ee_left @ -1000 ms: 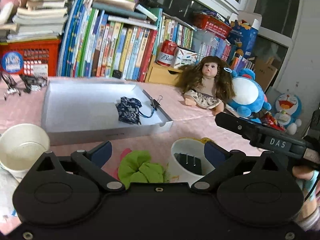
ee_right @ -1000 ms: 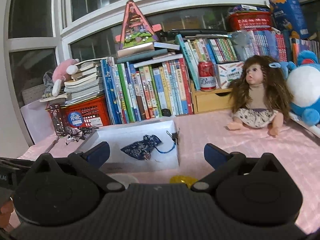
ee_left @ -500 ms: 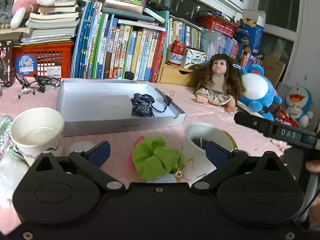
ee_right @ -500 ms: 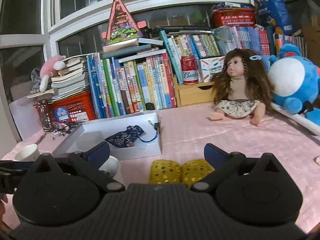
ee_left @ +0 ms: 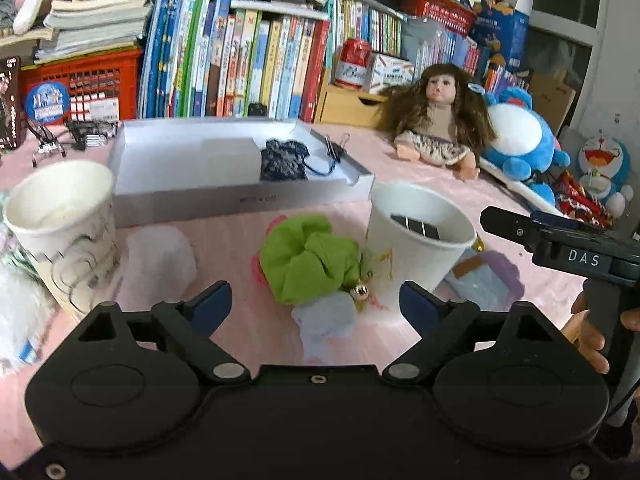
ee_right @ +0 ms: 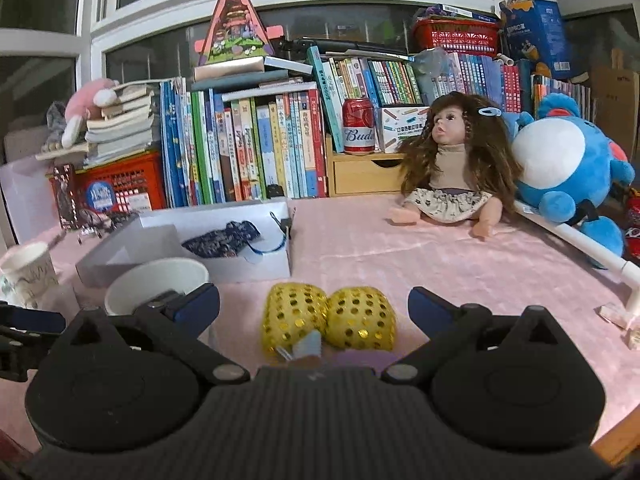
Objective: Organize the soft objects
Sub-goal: 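Move the right tool to the clear plastic bag while the left tool approaches the white tissue, then close the right tool on the clear plastic bag while the left tool grasps the white tissue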
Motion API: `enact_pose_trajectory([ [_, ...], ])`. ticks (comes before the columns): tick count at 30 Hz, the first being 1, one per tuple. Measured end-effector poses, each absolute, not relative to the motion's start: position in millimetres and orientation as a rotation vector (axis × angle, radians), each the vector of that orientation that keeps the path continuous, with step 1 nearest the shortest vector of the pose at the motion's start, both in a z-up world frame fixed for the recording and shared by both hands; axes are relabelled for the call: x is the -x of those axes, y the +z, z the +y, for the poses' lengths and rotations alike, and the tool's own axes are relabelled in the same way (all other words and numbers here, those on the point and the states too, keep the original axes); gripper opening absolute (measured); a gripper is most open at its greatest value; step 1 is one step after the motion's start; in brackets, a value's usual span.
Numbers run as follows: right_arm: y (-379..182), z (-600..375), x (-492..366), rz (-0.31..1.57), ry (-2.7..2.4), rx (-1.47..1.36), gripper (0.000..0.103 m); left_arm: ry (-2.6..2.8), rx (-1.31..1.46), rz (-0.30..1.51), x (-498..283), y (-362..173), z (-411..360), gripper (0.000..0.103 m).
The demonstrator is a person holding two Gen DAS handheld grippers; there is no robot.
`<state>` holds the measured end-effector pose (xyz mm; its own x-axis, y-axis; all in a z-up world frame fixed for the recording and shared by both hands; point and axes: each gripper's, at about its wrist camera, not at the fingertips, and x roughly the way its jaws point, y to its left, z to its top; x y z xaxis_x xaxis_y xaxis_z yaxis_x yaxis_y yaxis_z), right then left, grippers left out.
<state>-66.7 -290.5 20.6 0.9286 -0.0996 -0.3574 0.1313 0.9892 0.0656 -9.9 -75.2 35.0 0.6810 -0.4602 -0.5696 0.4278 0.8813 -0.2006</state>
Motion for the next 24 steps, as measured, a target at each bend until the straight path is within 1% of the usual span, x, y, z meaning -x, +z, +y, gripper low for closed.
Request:
enact_pose_trajectory([
  [6,6,-287,72,0.393,-0.147,-0.053,0.103,-0.482,0.03,0.677,12,19,-87,0.084],
  [12,-7,-283,76,0.419,-0.162,-0.024,0.103,-0.415,-0.029,0.633,18,11,-103,0.082],
  [13,-9,-283,76,0.424,-0.165,-0.024,0.103,-0.405,-0.038,0.628,19,9,-105,0.081],
  [14,-10,-283,76,0.427,-0.167,-0.025,0.103,-0.4,-0.044,0.624,19,8,-107,0.075],
  [15,-12,-284,76,0.43,-0.168,-0.025,0.103,-0.394,-0.049,0.622,20,7,-110,0.071],
  [20,-17,-283,79,0.426,-0.201,-0.006,0.103,-0.381,-0.042,0.627,21,1,-115,0.07],
  [22,-18,-282,80,0.425,-0.208,-0.004,0.103,-0.382,-0.046,0.622,21,1,-116,0.066],
  [24,-18,-281,82,0.421,-0.201,-0.017,0.103,-0.38,-0.05,0.623,21,-1,-117,0.058],
])
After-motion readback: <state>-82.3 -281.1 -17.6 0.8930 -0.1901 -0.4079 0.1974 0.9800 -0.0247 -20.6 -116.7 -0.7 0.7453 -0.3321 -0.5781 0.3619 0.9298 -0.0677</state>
